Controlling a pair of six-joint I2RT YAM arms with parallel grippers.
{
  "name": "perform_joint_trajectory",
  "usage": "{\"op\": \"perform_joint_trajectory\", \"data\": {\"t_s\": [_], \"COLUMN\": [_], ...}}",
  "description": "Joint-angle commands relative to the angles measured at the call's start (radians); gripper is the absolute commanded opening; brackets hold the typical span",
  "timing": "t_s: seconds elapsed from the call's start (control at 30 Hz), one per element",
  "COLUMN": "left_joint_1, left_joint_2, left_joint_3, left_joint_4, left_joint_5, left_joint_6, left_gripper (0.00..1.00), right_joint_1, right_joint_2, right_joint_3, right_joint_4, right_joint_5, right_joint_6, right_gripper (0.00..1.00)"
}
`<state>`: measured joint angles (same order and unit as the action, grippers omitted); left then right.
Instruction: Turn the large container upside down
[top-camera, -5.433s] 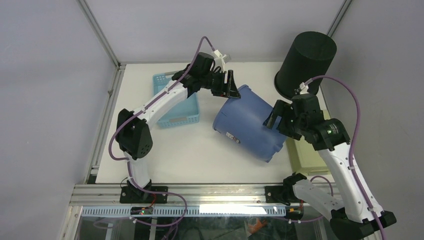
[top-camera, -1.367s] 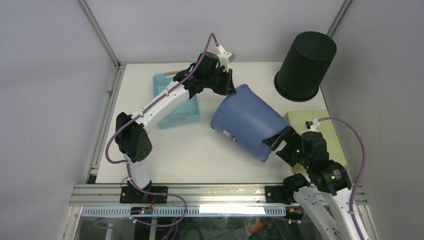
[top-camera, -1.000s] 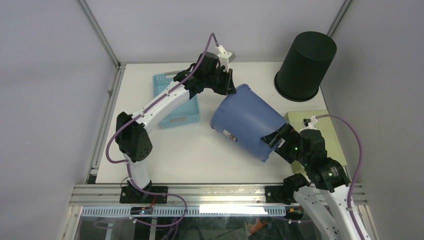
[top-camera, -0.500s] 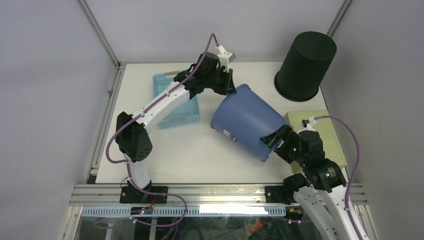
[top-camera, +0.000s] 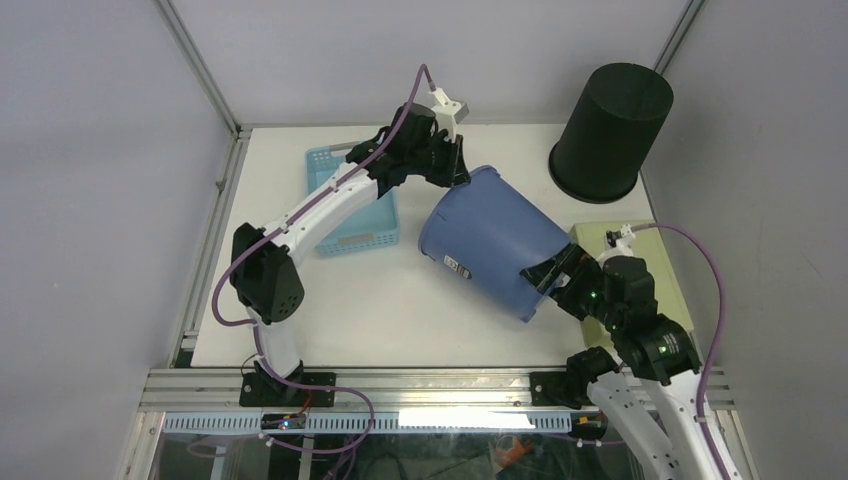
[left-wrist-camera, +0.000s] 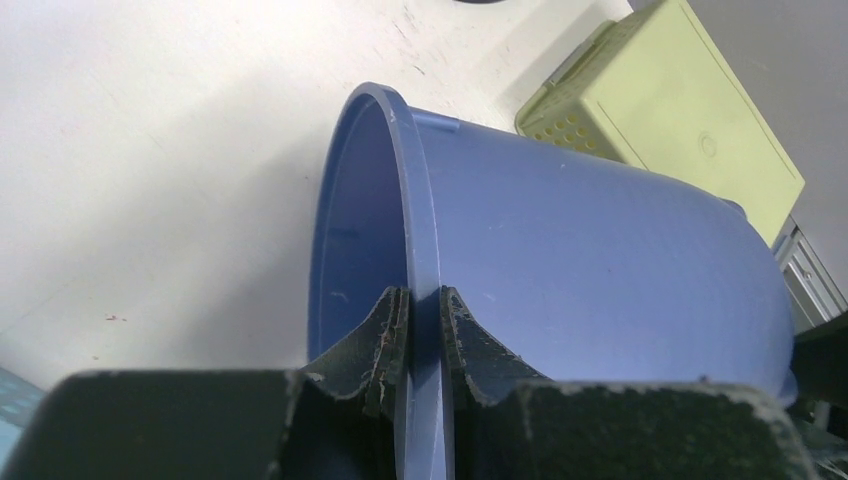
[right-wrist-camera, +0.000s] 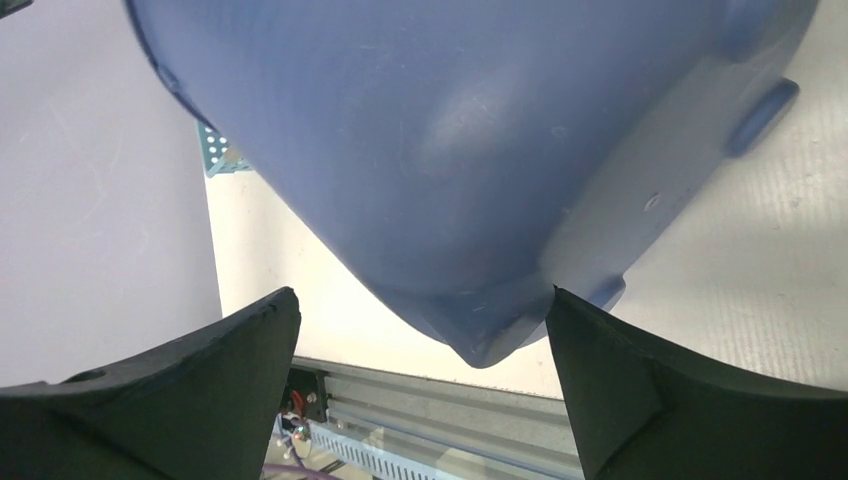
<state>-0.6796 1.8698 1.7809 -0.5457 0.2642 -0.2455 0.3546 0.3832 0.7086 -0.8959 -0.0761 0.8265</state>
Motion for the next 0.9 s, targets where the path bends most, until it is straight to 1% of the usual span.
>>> {"op": "perform_joint_trajectory", "data": {"t_s": [0.0, 0.13, 0.4, 0.67, 0.87], "left_joint_1": [0.003, 0.003, 0.004, 0.046, 0.090], "left_joint_2": [0.056, 0.064, 0.100, 0.205, 0.268], "left_joint_3": [-0.060, -0.054, -0.004, 0.189, 0.263], "left_joint_4": [-0.195, -0.195, -0.183, -0.174, -0.161], "left_joint_5": [-0.065, -0.064, -0.074, 0.013, 0.058], "left_joint_6": [0.065, 0.062, 0.042, 0.001, 0.012], "left_gripper": [0.00, 0.00, 0.00, 0.00, 0.00], "right_joint_1": [-0.003, -0.003, -0.003, -0.003, -0.003], "right_joint_2": [0.088, 0.142, 0.206, 0.338, 0.474], "right_joint_3": [0.117, 0.161, 0.227, 0.295, 0.339], "right_joint_4": [0.200, 0.258, 0.344, 0.489, 0.630], "right_joint_5": [-0.159, -0.246, -0.309, -0.324, -0.356], "right_joint_6": [-0.039, -0.022, 0.030, 0.041, 0.043], "right_gripper": [0.96, 0.96, 0.96, 0.96, 0.96]}}
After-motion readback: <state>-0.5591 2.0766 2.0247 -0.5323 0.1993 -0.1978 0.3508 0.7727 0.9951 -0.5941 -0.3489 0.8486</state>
